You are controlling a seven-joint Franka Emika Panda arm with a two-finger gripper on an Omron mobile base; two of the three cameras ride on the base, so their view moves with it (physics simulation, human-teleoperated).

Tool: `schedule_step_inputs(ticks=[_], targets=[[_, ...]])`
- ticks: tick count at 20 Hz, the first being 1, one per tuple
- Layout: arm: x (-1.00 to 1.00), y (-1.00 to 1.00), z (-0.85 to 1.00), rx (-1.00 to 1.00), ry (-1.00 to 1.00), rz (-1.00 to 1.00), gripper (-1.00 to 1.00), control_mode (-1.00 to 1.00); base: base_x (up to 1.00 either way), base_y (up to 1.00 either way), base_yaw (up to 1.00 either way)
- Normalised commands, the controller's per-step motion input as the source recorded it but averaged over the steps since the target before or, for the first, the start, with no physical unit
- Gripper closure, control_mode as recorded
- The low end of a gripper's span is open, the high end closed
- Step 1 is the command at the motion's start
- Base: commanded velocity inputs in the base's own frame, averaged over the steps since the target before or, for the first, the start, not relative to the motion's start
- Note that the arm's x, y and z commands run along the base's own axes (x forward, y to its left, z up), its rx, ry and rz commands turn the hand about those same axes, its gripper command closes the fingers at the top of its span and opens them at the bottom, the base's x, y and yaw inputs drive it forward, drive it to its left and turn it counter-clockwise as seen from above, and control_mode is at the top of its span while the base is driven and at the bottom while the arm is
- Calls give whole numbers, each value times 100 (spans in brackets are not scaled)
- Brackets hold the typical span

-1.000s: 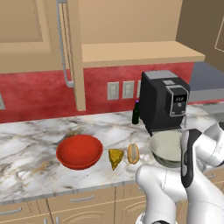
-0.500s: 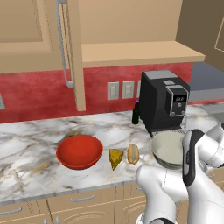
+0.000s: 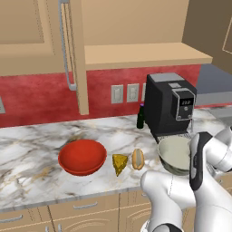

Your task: Pick both bowls and place them on the counter. Then place the cheese in one bowl and place the hotdog bun in the other bowl.

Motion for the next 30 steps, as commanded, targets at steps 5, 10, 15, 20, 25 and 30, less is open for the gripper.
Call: schedule_step_inputs(ticks=[5, 10, 15, 20, 25, 30], targets=[[-15, -2, 28, 0, 1, 0, -100, -100, 0, 0, 0], [-26, 0, 38, 0, 0, 0, -100, -100, 0, 0, 0], [-33, 3, 37, 0, 0, 6, -100, -100, 0, 0, 0], [-27, 21, 37, 0, 0, 15, -100, -100, 0, 0, 0], [-20, 41, 37, -4, 3, 24, -100, -100, 0, 0, 0], [-16, 48, 37, -8, 6, 25, -100, -100, 0, 0, 0]])
